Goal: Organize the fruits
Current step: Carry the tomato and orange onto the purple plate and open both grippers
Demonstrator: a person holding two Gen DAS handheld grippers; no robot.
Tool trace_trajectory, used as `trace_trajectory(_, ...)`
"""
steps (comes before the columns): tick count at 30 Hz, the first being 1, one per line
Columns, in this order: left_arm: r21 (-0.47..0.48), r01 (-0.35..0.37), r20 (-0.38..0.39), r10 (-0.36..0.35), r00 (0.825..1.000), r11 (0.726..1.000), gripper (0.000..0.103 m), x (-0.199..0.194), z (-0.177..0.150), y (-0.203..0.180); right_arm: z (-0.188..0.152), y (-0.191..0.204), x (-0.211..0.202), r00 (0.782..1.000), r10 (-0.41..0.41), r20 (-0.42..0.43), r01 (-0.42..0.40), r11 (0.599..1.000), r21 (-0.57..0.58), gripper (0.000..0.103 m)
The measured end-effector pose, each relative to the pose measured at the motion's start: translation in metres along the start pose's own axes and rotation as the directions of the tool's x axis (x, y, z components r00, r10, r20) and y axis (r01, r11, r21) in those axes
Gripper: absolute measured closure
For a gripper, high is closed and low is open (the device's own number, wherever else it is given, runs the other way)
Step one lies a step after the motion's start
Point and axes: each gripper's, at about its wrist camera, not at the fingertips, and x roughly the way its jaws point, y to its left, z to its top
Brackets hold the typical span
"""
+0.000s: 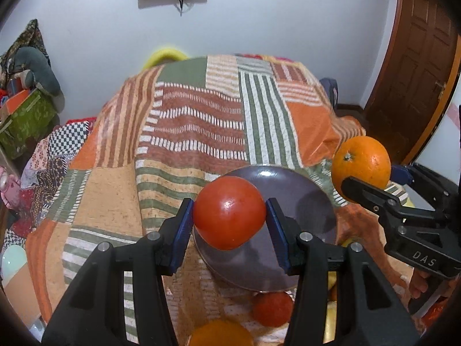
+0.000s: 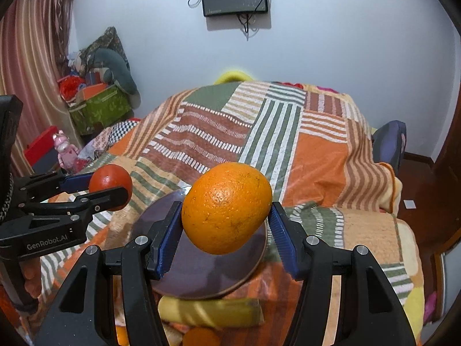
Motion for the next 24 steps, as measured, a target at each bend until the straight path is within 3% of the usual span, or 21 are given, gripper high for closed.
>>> trace_trajectory(11,0.065,0.04,-0.16,-0.029,0.987,0.997,0.053,0.058,0.007,-0.001,-0.002,-0.002,0.052,0.988,0.04,-0.149,-0.05,0.997,-0.064,0.047)
trace_trajectory(15,0.087,0.055,-0.214,-0.035,0.976,0.995,0.053,0.074,0.005,-0.004,-0.009,-0.001,0.069,0.974,0.039,-0.222,-0.061,0.994,-0.093,0.047)
trace_trajectory(18,0.128,0.06,-0.254,-0.026,0.967,0.99,0.053,0.084,0.001,-0.008,-0.015,-0.003,0.08,0.953,0.054,-0.3,-0.085,0.992,-0.09,0.047)
trace_trajectory(21,0.137,0.055,-0.293,-0.013,0.956,0.989,0.052,0.093,-0.002,-0.007,-0.017,-0.006,0.08,0.952,0.062,-0.301,-0.091,0.992,-0.082,0.046)
trace_trajectory(24,0.131,0.065,-0.287,-0.025,0.958,0.989,0.045,0.091,-0.003,-0.006,-0.018,-0.007,0.079,0.948,0.066,-0.31,-0.094,0.993,-0.076,0.046)
